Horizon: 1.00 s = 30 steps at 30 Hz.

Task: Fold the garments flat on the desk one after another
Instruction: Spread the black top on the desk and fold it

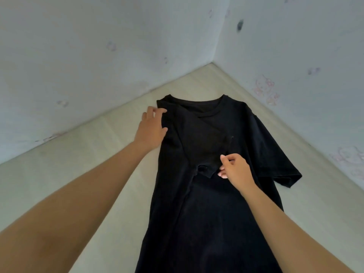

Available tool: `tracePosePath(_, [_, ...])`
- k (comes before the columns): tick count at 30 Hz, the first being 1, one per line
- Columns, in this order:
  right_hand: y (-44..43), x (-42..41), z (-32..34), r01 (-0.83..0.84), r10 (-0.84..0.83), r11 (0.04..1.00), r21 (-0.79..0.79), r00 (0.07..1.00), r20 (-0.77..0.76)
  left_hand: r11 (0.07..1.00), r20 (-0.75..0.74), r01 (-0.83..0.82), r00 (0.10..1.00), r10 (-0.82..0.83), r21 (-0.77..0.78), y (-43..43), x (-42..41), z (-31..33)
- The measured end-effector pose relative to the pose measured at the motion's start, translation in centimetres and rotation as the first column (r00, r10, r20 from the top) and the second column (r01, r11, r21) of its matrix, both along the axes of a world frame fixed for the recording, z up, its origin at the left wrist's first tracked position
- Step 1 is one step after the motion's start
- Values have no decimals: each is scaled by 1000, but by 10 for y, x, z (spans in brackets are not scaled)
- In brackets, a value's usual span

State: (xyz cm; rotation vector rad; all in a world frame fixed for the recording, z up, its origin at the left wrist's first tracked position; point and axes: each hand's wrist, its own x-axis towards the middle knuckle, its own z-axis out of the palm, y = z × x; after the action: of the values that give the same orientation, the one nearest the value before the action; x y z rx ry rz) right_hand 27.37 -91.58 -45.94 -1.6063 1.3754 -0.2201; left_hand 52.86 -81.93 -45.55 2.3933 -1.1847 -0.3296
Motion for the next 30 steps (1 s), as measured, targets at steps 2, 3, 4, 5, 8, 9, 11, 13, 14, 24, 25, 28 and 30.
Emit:
tracePosePath(2, [16,-9,-5,29,-29,1000,-7,999,28,998,-95,16,995,-22,-64,31,-31,0])
tracePosePath(3, [24,-11,-6,32,-31,999,-38,999,37,996,-152,23,988,-36,-87,48,-47,-1])
tracePosePath(4, [34,-16,-5,18,-14,997,-71,999,46,995,-199,21,979,-39,-93,68,-64,-2])
tracePosePath(5, [43,-19,-3,-20,25,994,-110,999,48,996,-208,20,977,-38,-90,87,-79,-5])
tracePosePath(8, [77,-37,1,-300,310,930,-214,951,11,998,-17,15,1000,-16,-61,143,-131,-11])
tracePosePath(9, [92,-49,2,-384,392,897,-220,920,-4,998,42,23,999,-20,-51,164,-152,-11])
tracePosePath(11, [117,-67,4,-475,483,854,-214,876,-16,1000,87,18,996,-16,-24,198,-186,-10])
tracePosePath(13, [141,-85,6,-511,517,838,-193,856,-21,999,121,-3,993,-2,36,227,-213,-10])
tracePosePath(14, [155,-98,8,-531,536,826,-188,844,-31,997,134,-14,991,4,71,242,-227,-7])
tracePosePath(24, [246,-183,-12,-861,742,372,-346,500,-447,950,39,-83,996,75,300,311,-264,6])
tracePosePath(25, [250,-190,-14,-875,733,355,-330,479,-482,945,12,-94,995,95,312,311,-265,7])
tracePosePath(28, [265,-203,-18,-888,697,325,-325,457,-553,957,-141,-139,974,180,256,308,-270,20])
tracePosePath(30, [272,-209,-17,-884,700,316,-346,463,-544,983,-241,-133,957,161,129,298,-278,35])
